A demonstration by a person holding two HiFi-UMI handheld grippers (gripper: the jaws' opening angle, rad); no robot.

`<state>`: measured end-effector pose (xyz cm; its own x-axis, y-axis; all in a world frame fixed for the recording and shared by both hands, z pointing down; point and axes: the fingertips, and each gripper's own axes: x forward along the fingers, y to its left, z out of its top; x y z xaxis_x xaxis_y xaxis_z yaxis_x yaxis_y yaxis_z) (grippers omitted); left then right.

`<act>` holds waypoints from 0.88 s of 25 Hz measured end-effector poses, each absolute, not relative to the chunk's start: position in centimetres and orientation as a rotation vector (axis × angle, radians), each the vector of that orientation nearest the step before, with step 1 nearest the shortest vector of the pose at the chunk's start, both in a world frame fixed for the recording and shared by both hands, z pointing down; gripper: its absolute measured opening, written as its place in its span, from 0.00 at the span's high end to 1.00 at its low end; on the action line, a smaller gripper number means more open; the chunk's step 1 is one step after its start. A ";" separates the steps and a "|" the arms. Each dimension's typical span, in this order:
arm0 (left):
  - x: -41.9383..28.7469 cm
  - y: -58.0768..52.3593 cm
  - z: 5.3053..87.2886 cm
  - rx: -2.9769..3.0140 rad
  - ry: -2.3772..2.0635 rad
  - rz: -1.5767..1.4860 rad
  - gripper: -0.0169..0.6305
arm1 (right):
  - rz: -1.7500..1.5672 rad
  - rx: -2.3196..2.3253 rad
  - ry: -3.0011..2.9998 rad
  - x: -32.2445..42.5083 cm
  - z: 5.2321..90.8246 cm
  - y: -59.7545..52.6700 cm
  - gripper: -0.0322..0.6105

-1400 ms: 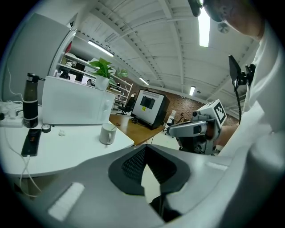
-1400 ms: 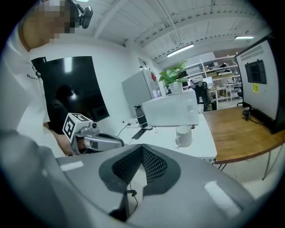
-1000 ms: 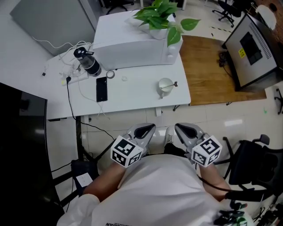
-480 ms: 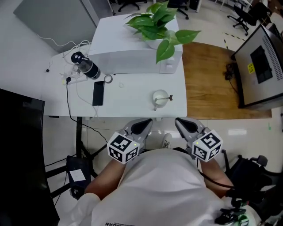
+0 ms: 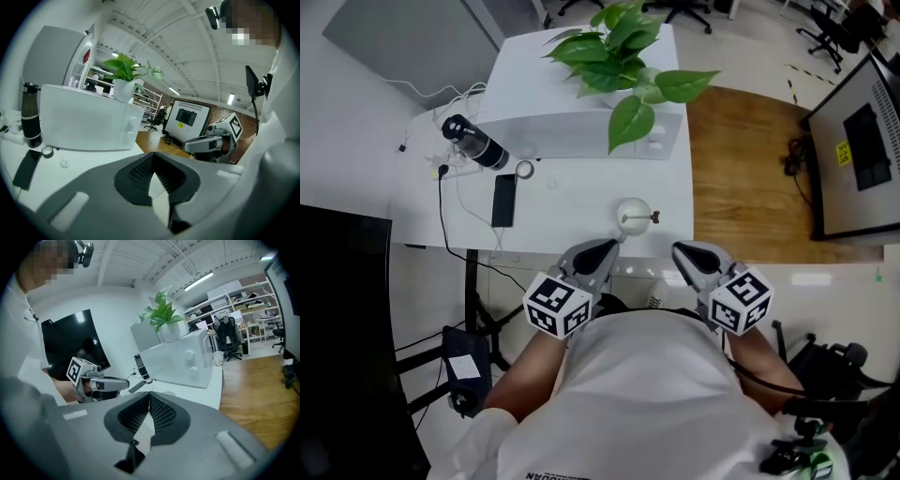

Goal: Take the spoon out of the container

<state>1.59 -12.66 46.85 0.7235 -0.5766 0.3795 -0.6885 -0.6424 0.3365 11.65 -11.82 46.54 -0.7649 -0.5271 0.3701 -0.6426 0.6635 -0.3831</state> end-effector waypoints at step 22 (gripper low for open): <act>-1.6 -14.6 50.3 2.501 -0.720 0.467 0.97 | 0.855 1.215 -2.436 9.7 51.7 -17.8 0.83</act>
<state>-1.60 -14.62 50.25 0.8022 -0.3996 0.4436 -0.5680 -0.7397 0.3609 9.73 -17.77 51.71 -0.6036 -0.6267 0.4929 -0.7973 0.4690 -0.3800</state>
